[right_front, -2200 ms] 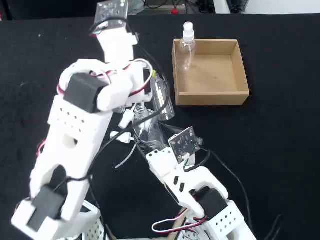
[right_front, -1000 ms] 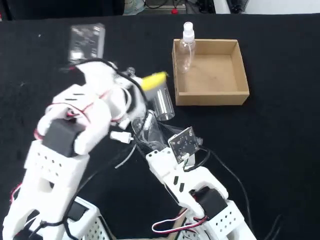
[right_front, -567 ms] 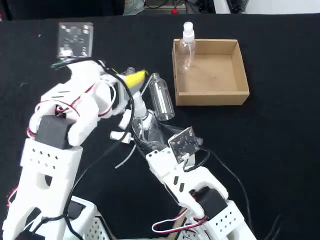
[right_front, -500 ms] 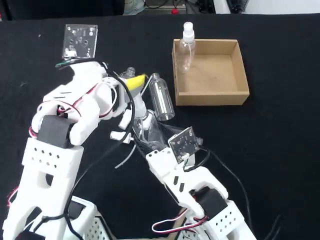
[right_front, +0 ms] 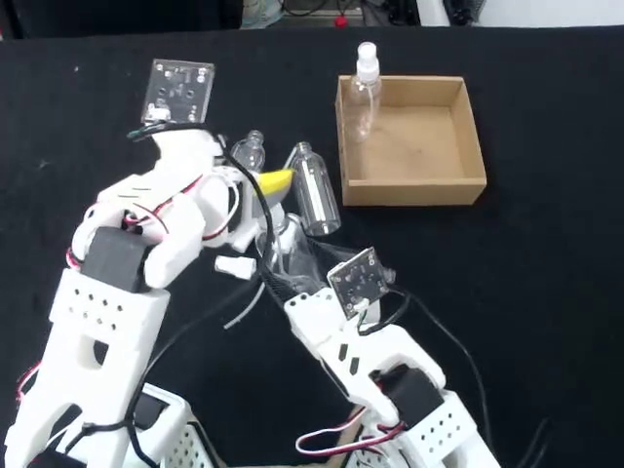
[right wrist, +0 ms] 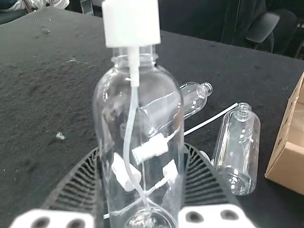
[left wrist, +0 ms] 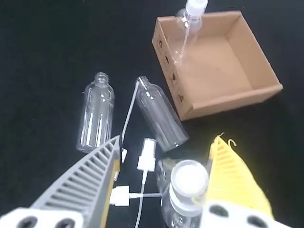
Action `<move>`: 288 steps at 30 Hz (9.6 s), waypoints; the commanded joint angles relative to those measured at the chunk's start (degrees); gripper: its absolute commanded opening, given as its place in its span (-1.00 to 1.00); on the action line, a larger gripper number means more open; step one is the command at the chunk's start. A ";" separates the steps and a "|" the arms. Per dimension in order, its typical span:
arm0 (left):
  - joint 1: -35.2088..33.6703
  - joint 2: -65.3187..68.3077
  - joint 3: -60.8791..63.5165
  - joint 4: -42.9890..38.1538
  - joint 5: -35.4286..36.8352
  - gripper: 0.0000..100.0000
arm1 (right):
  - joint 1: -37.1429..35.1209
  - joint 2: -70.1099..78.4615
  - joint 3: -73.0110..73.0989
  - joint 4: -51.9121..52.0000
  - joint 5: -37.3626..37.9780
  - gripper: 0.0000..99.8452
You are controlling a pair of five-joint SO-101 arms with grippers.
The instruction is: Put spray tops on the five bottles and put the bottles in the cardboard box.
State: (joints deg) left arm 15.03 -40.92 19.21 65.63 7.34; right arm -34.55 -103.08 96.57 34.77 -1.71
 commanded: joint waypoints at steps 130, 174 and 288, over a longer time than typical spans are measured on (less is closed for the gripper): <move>-22.20 -1.58 56.75 -44.57 0.00 -0.42 | 80.44 147.56 -45.67 -131.34 10.81 -0.88; -22.20 -1.58 56.75 -44.57 -0.35 -0.42 | 78.95 146.24 -38.99 -132.13 10.37 -0.26; -22.29 -1.58 56.84 -44.31 -0.53 -0.42 | 77.89 9.45 -13.32 -3.43 17.41 -0.43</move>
State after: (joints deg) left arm -7.91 -41.27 76.53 22.29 7.16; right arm 44.13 -92.26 88.75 28.09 14.02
